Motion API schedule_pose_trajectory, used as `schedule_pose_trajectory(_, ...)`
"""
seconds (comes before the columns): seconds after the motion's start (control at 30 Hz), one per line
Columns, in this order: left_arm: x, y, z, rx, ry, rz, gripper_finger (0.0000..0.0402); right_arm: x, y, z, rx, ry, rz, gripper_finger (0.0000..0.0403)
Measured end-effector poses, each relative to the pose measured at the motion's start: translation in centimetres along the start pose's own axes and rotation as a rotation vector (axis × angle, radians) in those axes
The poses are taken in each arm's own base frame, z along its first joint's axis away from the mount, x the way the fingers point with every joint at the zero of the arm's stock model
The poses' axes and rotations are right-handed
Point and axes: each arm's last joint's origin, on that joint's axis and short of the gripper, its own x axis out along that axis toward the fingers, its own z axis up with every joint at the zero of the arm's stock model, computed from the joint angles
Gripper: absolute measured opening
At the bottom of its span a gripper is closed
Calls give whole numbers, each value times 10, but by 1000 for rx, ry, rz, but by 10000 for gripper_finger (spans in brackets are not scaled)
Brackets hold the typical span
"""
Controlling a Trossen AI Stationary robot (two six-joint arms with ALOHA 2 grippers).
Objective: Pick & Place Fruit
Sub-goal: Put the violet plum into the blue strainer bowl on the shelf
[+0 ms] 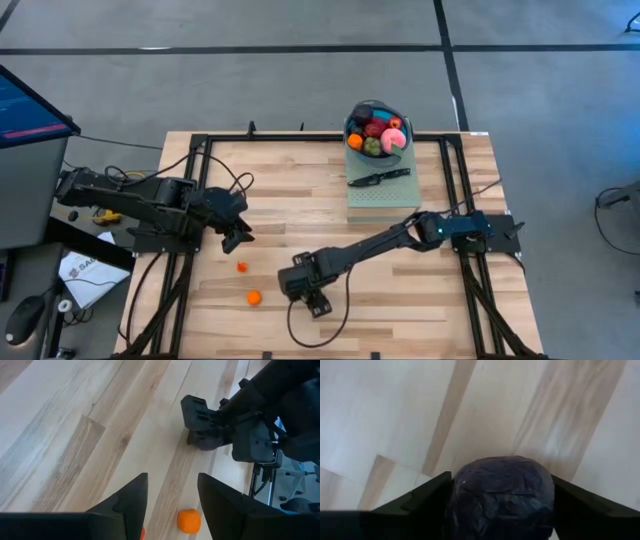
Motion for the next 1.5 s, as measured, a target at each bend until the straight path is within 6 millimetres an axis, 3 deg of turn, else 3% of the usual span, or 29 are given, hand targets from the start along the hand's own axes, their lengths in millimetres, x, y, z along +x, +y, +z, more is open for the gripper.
schedule_pose_trajectory(0.17, 0, 0, 0, 0, 0, 0, 169, -10, 1, -5, 12, 45, 7, 250)
schedule_pose_trajectory(0.23, 0, 0, 0, 0, 0, 0, 169, -25, 1, -5, 32, 46, 10, 242)
schedule_pose_trajectory(0.63, 0, -5, 6, 4, -59, -49, 169, -188, -13, 1, 275, -319, 110, 253)
schedule_pose_trajectory(0.83, -3, -14, 17, 18, -180, -149, 169, -238, -15, -7, 365, -447, 94, 253)
schedule_pose_trajectory(1.1, -11, -31, 34, 121, -357, -335, 169, -243, -13, -39, 518, -546, 154, 247)
schedule_pose_trajectory(1.33, -21, -41, 45, 302, -532, -430, 169, -238, -21, -83, 691, -914, 298, 246)
schedule_pose_trajectory(1.5, -32, -53, 50, 601, -740, -447, 169, -233, -33, -106, 736, -1237, 410, 245)
